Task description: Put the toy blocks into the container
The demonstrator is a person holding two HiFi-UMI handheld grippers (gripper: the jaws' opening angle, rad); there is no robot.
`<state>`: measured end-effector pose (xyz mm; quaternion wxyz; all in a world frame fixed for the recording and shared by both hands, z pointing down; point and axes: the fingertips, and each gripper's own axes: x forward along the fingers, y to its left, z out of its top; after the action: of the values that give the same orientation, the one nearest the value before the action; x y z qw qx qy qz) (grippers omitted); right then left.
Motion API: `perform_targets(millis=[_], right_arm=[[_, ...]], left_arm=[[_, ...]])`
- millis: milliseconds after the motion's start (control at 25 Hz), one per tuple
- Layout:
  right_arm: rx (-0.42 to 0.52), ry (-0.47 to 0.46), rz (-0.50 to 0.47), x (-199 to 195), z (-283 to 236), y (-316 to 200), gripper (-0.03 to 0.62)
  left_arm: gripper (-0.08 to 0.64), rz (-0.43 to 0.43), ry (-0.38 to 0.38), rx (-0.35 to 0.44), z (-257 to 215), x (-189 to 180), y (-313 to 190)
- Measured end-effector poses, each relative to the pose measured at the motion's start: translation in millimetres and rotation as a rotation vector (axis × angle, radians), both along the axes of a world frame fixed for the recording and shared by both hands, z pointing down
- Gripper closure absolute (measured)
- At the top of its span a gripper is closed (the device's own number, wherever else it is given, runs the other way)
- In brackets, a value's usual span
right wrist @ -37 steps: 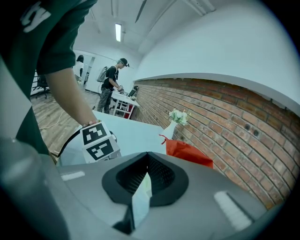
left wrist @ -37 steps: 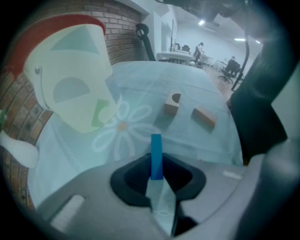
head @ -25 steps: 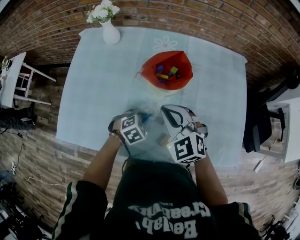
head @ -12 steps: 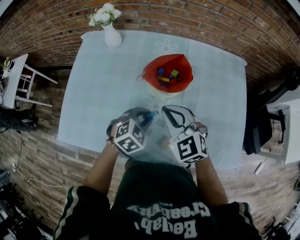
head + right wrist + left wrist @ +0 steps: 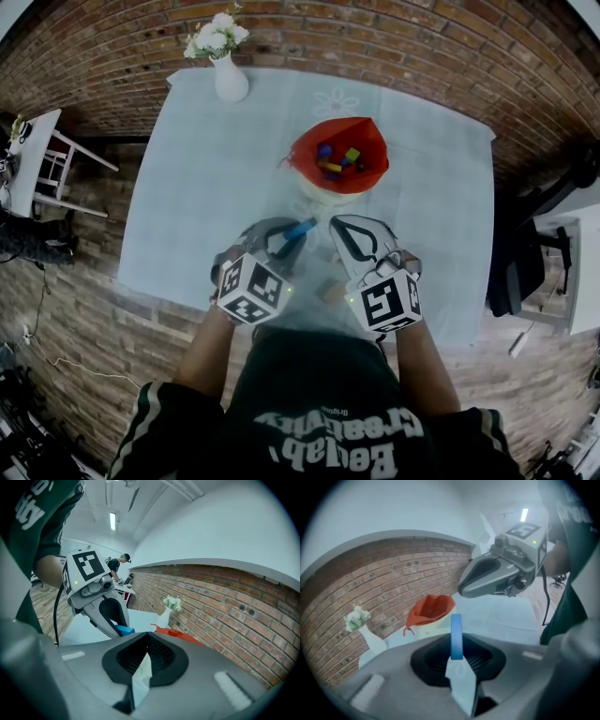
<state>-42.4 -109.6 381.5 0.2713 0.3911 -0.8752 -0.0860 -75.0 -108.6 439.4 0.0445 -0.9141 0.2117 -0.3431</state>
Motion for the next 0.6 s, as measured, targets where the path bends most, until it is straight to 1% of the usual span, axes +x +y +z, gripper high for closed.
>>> perform_targets(millis=[280,400,600], right_arm=[[0.012,-0.016,0.025,6,-8,-1,0.586],[0.023,-0.017,0.030,9,-13,-1,0.586],[0.039,-0.009,0.038,13,-20,-2,0.586]], left_arm=[[0.486,-0.030,0.087,0.086,-37,10,-5],[0.486,-0.030,0.103,0.112,-50,13,-5],[0.486,-0.028,0.121,0.130,-63,17,-6]])
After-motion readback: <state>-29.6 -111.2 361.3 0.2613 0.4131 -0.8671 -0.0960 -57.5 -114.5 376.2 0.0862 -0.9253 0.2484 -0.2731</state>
